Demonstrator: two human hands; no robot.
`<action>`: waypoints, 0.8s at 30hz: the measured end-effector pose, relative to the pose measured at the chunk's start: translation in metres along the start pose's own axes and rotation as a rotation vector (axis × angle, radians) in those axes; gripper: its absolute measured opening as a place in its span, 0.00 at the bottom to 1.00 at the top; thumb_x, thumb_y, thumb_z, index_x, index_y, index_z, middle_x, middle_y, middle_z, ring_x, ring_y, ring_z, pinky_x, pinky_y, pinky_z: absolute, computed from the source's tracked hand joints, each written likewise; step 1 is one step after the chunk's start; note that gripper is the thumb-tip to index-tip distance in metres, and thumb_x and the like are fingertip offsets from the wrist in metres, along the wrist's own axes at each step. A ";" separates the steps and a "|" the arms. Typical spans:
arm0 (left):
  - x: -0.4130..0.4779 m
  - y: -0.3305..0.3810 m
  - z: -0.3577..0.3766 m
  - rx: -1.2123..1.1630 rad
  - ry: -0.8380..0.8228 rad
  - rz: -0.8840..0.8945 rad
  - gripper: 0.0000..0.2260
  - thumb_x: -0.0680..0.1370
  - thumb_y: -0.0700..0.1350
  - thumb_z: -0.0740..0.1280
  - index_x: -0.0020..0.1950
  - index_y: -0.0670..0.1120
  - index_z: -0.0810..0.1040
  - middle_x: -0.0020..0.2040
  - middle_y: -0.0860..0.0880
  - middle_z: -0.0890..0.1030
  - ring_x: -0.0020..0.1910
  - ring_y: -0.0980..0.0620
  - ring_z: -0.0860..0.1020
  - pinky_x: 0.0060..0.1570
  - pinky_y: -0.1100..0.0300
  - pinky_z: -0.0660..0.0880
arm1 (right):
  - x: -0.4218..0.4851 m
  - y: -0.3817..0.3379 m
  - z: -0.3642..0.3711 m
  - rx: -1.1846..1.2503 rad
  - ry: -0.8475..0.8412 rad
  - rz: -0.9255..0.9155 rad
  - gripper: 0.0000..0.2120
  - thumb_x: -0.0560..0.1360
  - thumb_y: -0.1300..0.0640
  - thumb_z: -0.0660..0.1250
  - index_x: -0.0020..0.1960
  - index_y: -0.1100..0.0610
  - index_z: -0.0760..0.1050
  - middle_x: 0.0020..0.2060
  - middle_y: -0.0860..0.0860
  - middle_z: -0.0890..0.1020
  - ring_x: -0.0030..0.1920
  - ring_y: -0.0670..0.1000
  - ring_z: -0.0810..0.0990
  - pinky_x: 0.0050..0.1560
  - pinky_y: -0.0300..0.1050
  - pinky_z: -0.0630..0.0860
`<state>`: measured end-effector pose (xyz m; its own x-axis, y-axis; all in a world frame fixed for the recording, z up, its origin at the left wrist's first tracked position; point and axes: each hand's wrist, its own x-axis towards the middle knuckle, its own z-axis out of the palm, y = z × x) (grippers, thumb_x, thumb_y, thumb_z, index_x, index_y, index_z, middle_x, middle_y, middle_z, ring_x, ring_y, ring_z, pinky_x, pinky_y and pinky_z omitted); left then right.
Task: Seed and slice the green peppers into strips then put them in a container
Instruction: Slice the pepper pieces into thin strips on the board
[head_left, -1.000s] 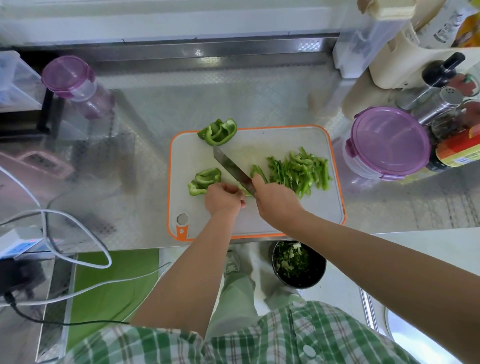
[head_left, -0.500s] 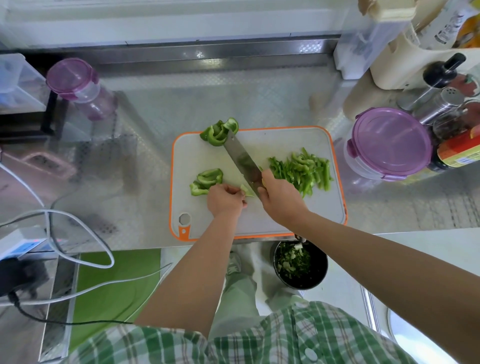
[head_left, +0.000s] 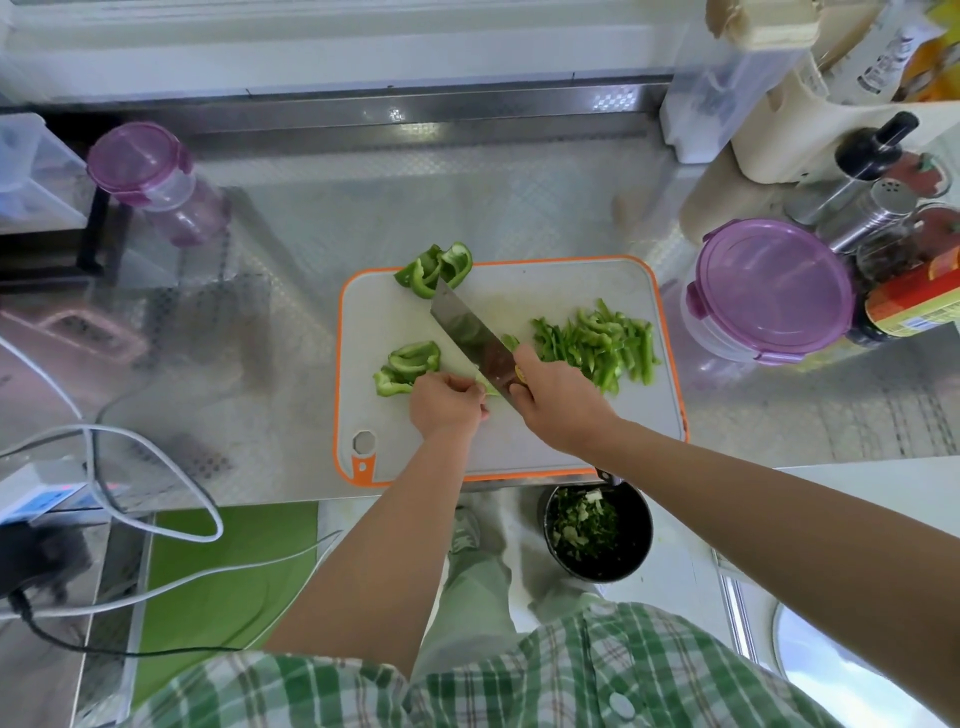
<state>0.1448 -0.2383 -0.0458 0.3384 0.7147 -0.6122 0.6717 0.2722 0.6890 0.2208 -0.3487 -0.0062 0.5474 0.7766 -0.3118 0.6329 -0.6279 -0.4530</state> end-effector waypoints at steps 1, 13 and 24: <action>0.000 0.000 0.000 0.009 0.002 0.000 0.10 0.76 0.37 0.71 0.35 0.45 0.77 0.34 0.46 0.82 0.34 0.45 0.84 0.50 0.51 0.81 | -0.001 0.000 0.001 -0.009 -0.011 0.004 0.06 0.80 0.59 0.56 0.54 0.61 0.63 0.29 0.50 0.67 0.29 0.55 0.68 0.27 0.46 0.62; -0.001 0.003 0.000 -0.001 0.006 -0.015 0.09 0.75 0.35 0.71 0.36 0.43 0.78 0.35 0.44 0.83 0.34 0.43 0.84 0.46 0.50 0.82 | 0.009 -0.005 0.016 -0.189 -0.034 0.038 0.07 0.79 0.63 0.56 0.56 0.59 0.61 0.31 0.50 0.67 0.29 0.54 0.69 0.24 0.44 0.59; -0.002 -0.001 0.000 0.019 0.031 0.062 0.14 0.75 0.35 0.70 0.32 0.48 0.76 0.35 0.42 0.83 0.35 0.43 0.84 0.46 0.48 0.82 | 0.000 -0.002 0.017 -0.004 0.051 0.054 0.06 0.81 0.57 0.56 0.51 0.57 0.59 0.29 0.51 0.69 0.27 0.53 0.67 0.25 0.44 0.58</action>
<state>0.1436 -0.2405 -0.0450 0.3599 0.7493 -0.5559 0.6625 0.2143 0.7177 0.2102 -0.3462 -0.0197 0.6079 0.7381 -0.2926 0.6037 -0.6690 -0.4336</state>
